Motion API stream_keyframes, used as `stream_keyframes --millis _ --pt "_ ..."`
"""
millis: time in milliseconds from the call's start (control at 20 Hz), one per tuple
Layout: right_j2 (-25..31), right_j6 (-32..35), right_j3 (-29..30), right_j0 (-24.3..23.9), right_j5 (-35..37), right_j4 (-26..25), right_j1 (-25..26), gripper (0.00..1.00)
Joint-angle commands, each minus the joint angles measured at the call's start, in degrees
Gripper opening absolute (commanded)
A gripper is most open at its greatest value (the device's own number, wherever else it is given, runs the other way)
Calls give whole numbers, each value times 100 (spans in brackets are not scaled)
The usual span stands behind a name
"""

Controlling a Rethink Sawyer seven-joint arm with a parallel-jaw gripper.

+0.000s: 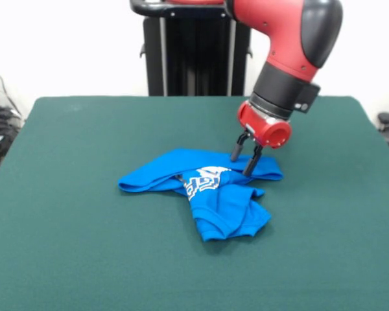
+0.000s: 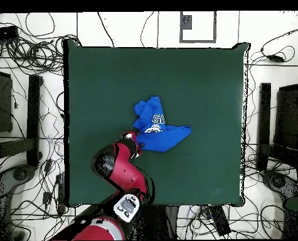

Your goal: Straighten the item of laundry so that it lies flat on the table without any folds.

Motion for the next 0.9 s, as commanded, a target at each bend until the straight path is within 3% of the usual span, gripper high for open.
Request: stream_keyframes --millis 50,250,550,900 --pt "739 867 -114 20 80 -272 112 100" --pt "735 1275 -35 92 -41 33 143 100" --pt "735 840 -102 -37 -103 -512 177 100" --pt "909 1312 -17 -197 -213 -521 79 100"
